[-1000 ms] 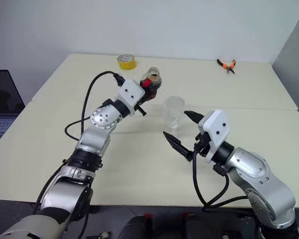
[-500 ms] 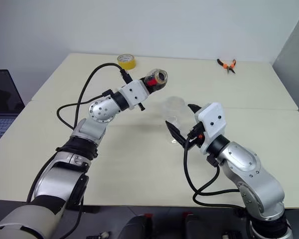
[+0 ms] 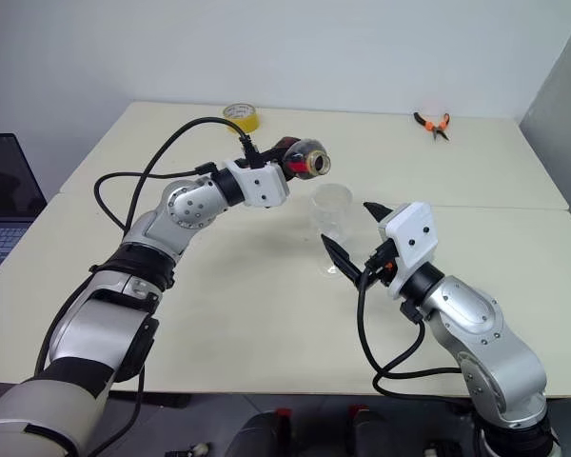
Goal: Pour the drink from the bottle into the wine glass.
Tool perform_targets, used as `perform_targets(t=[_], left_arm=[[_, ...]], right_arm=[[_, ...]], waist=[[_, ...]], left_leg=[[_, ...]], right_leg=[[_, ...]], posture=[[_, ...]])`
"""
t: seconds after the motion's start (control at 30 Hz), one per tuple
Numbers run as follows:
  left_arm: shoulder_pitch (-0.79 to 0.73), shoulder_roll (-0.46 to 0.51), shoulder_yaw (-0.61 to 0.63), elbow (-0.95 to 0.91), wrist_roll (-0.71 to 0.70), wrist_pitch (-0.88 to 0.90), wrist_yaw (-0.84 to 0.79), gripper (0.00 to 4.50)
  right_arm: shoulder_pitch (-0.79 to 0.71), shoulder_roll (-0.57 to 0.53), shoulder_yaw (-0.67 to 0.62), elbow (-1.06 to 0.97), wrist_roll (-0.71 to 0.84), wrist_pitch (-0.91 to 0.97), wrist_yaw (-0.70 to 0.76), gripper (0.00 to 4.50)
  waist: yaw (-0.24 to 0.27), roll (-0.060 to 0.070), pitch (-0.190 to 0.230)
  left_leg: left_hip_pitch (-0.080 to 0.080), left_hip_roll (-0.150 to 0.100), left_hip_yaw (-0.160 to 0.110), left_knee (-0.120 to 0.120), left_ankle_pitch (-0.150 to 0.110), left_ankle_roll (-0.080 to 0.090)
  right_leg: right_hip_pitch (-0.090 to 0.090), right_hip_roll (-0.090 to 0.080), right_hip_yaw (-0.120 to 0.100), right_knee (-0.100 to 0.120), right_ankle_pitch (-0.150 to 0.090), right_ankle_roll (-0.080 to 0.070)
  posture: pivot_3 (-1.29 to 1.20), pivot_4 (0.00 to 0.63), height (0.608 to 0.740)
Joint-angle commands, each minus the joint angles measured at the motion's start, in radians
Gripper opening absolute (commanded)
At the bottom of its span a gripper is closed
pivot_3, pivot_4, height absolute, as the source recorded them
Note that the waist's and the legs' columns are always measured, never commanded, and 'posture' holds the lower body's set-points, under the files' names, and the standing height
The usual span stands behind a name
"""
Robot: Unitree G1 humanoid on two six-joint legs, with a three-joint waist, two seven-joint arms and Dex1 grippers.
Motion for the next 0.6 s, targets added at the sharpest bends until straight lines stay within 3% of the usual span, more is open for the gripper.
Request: perform_targets(t=[0.03, 0.6], left_arm=[[-0.063, 0.021, -0.002, 0.011, 0.030, -0.045, 0.066, 0.64], [-0.156, 0.061, -0.091, 0.107, 0.204, -0.131, 0.266, 0.63]], right_arm=[[-0.010, 0.005, -0.006, -0.034, -0.003, -0.019, 0.000, 4.50], [-0.024, 0.018, 0.030, -0.038, -0.014, 0.002, -0.007, 4.50]], waist=[[0.000, 0.000, 0.000], [0.000, 0.000, 0.000]], left_leg=[[0.000, 0.000, 0.000, 0.000, 0.000, 0.000], [-0.001, 0.000, 0.001, 0.000, 0.000, 0.000]], right_leg=[[0.000, 0.000, 0.000, 0.000, 0.000, 0.000], [-0.002, 0.000, 0.001, 0.002, 0.000, 0.000]], posture=[[0.00, 0.150, 0.740], [0.00, 0.150, 0.740]])
